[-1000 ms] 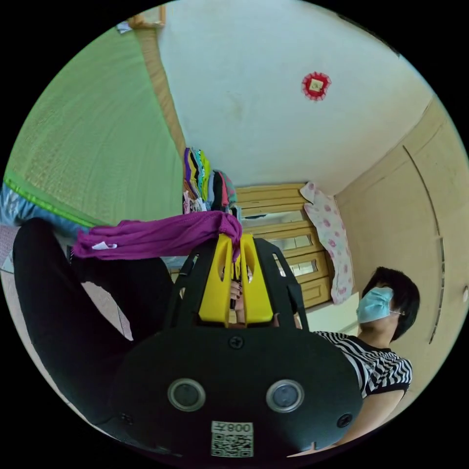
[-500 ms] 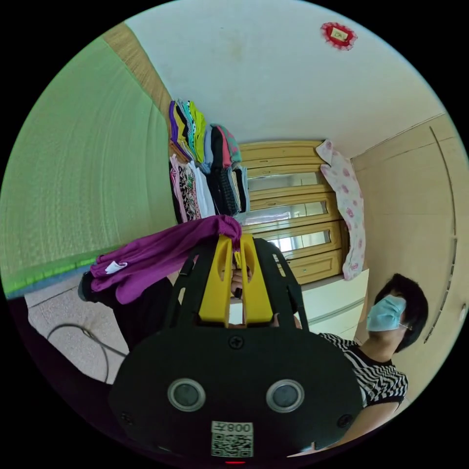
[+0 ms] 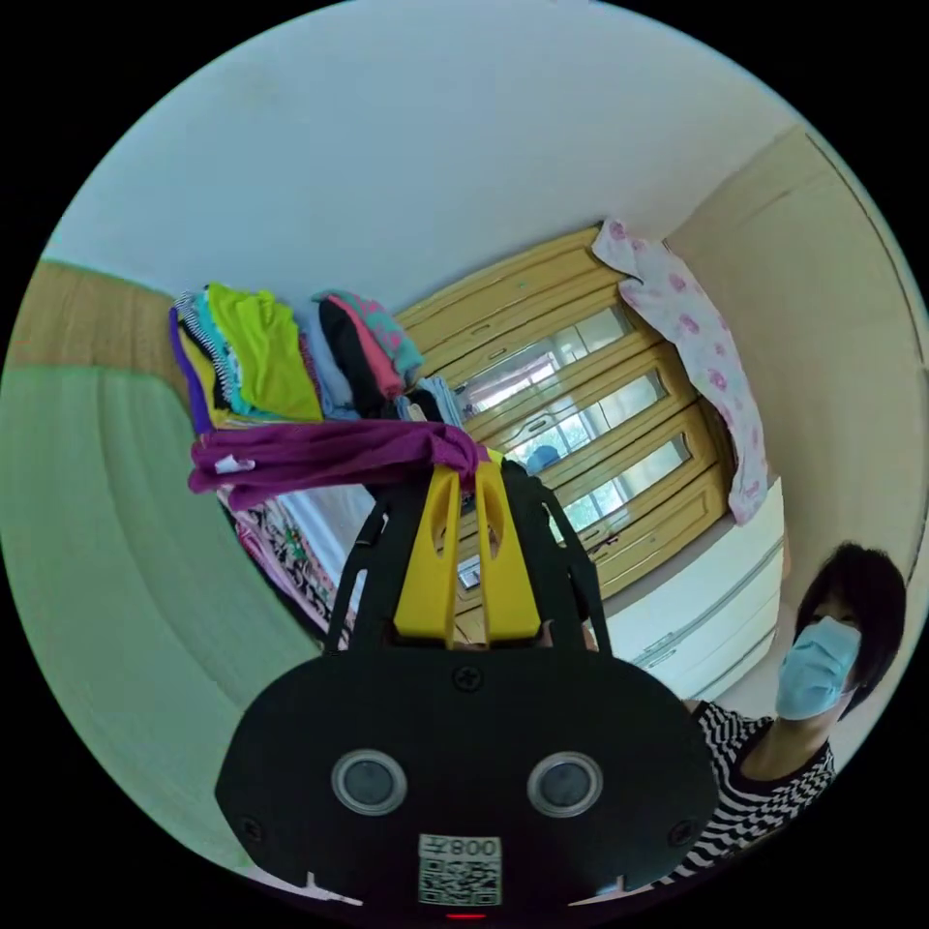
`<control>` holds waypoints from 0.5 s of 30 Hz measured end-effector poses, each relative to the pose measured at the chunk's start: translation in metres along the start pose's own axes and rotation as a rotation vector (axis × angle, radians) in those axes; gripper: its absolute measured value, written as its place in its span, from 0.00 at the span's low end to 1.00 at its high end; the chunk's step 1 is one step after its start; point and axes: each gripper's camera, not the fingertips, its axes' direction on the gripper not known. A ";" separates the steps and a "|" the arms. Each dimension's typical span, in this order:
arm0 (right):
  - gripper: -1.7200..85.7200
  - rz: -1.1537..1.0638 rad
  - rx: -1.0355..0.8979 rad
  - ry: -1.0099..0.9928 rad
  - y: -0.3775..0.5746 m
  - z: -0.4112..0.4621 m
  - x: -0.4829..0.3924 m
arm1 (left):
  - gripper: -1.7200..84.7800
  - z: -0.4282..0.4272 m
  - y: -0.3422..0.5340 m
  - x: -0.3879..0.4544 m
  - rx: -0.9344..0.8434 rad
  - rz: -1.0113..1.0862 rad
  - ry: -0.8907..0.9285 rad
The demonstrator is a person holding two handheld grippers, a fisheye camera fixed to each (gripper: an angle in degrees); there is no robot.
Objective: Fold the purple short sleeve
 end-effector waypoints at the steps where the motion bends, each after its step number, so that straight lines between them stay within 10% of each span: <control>1: 0.04 -0.007 0.008 0.006 -0.007 -0.011 0.005 | 0.06 0.025 -0.009 0.002 -0.015 0.032 -0.002; 15: 0.04 0.371 0.087 0.193 0.079 -0.235 0.272 | 0.06 0.276 0.048 -0.099 -0.419 -0.183 -0.026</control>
